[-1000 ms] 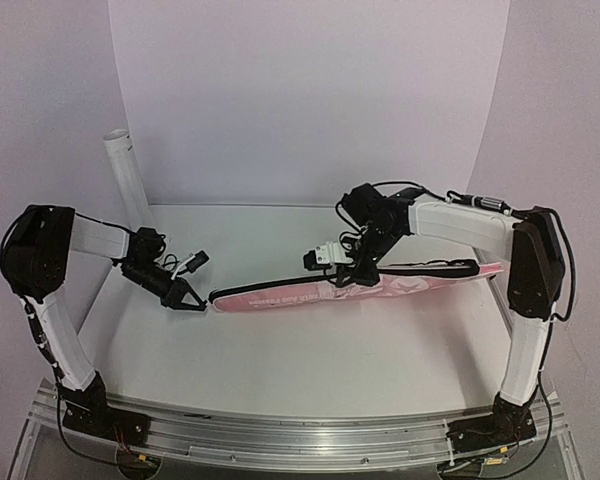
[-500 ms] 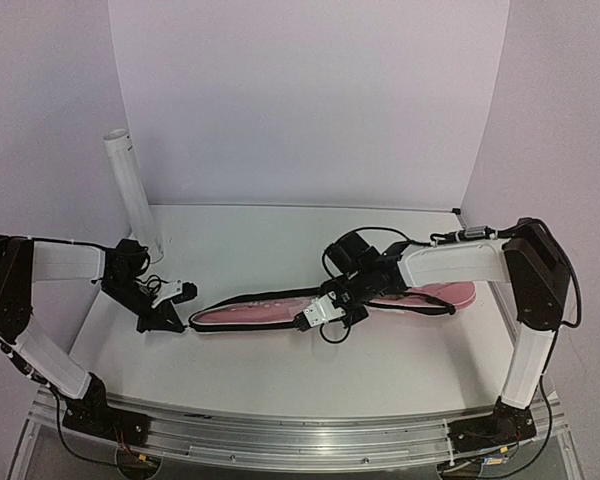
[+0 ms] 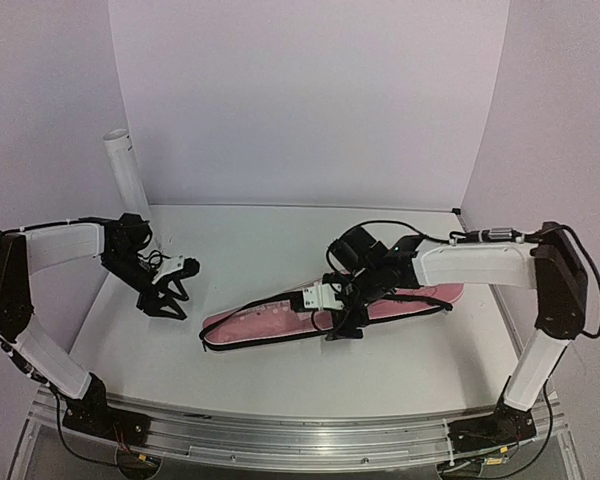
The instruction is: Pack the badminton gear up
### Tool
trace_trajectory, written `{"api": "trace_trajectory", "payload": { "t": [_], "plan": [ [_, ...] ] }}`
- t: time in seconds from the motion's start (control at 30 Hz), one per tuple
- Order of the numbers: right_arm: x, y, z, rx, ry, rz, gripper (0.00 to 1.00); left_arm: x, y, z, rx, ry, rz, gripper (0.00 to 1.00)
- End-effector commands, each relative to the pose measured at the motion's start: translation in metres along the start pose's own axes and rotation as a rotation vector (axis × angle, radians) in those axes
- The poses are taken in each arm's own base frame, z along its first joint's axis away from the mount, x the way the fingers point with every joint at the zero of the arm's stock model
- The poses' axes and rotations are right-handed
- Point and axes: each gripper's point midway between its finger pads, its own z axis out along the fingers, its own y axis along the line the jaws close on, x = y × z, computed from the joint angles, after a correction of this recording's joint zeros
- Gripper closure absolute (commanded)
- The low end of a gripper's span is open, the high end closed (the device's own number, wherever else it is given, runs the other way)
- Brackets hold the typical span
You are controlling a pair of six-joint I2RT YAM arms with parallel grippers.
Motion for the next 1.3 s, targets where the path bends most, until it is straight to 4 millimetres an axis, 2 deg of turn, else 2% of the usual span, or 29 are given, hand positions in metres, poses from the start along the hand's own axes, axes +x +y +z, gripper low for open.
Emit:
{"api": "trace_trajectory", "payload": {
  "t": [0.0, 0.07, 0.17, 0.23, 0.3, 0.37, 0.4, 0.5, 0.6, 0.7, 0.77, 0.9, 1.0, 1.1, 1.17, 1.27],
  "plan": [
    [0.009, -0.021, -0.063, 0.13, 0.013, 0.819, 0.1, -0.028, 0.05, 0.025, -0.186, 0.037, -0.105, 0.58],
    [0.056, -0.018, -0.078, 0.192, 0.112, 1.166, 0.13, -0.04, 0.059, 0.036, -0.243, 0.04, -0.059, 0.6],
    [0.138, 0.019, -0.092, 0.284, 0.357, 1.565, 0.19, -0.064, 0.082, 0.041, -0.316, 0.002, -0.056, 0.59],
    [0.173, 0.041, -0.099, 0.335, 0.479, 1.716, 0.19, -0.073, 0.098, 0.043, -0.347, -0.009, -0.067, 0.58],
    [0.199, 0.049, -0.101, 0.364, 0.531, 1.845, 0.19, -0.077, 0.103, 0.053, -0.341, -0.004, -0.049, 0.58],
    [0.219, 0.046, -0.103, 0.416, 0.566, 1.898, 0.18, -0.075, 0.098, 0.067, -0.328, 0.019, -0.009, 0.58],
    [0.228, 0.038, -0.103, 0.457, 0.572, 1.9, 0.17, -0.069, 0.089, 0.077, -0.314, 0.047, 0.037, 0.58],
    [0.246, 0.005, -0.094, 0.49, 0.572, 1.889, 0.17, -0.048, 0.049, 0.108, -0.237, 0.112, 0.162, 0.56],
    [0.252, -0.037, -0.08, 0.499, 0.543, 1.85, 0.17, -0.029, 0.015, 0.125, -0.164, 0.159, 0.227, 0.56],
    [0.251, -0.077, -0.059, 0.492, 0.531, 1.793, 0.18, -0.028, -0.008, 0.129, -0.118, 0.165, 0.257, 0.56],
    [0.249, -0.094, -0.039, 0.457, 0.523, 1.775, 0.19, -0.031, -0.024, 0.128, -0.089, 0.162, 0.279, 0.56],
    [0.232, -0.139, -0.009, 0.388, 0.417, 1.775, 0.22, -0.03, -0.064, 0.127, 0.012, 0.153, 0.313, 0.57],
    [0.218, -0.149, 0.032, 0.263, 0.372, 1.803, 0.23, -0.027, -0.1, 0.132, 0.085, 0.141, 0.364, 0.57],
    [0.203, -0.148, 0.072, 0.174, 0.358, 1.82, 0.25, -0.029, -0.123, 0.136, 0.127, 0.126, 0.393, 0.56],
    [0.181, -0.153, 0.091, 0.137, 0.323, 1.805, 0.26, -0.034, -0.126, 0.138, 0.129, 0.116, 0.379, 0.56],
    [0.15, -0.162, 0.121, 0.11, 0.272, 1.762, 0.26, -0.042, -0.12, 0.14, 0.105, 0.105, 0.367, 0.55]
  ]
}}
